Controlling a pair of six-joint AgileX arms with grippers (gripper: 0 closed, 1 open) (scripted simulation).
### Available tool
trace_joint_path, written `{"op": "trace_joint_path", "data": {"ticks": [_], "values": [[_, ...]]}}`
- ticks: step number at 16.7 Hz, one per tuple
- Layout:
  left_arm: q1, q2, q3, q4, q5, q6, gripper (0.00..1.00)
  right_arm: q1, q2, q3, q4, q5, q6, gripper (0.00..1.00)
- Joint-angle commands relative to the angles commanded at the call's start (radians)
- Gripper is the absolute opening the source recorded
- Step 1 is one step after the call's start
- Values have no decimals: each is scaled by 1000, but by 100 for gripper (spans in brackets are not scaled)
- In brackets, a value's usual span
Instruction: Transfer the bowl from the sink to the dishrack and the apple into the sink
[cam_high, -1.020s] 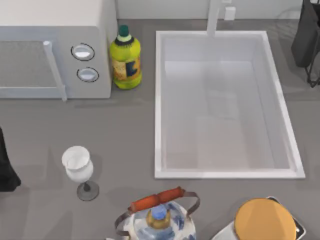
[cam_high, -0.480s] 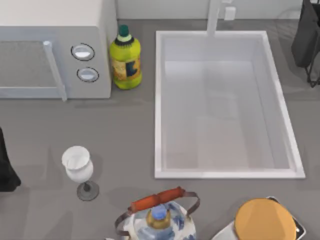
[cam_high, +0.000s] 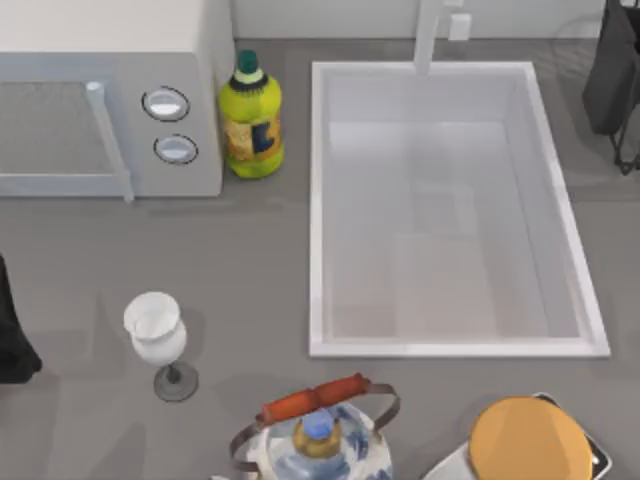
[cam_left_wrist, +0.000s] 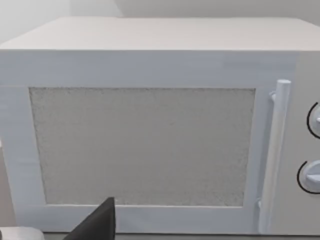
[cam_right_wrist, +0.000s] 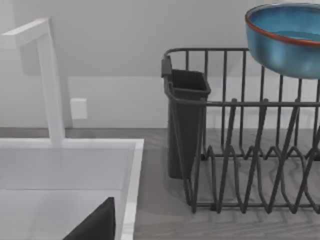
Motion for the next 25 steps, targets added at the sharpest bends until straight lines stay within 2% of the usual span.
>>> {"op": "trace_joint_path", "data": {"ticks": [8,12,16,25], "values": [[0,0,0,0,0,0,100,-2,11,11,-8,-1,-3,100],[0,0,0,0,0,0,100,-31,159,146,-118,-4,-35,100],[0,0,0,0,0,0,100,-91,470,381,-315,-1,-91,100],[0,0,0,0,0,0,100,-245,1360,995,-826,3,-237,100]]}}
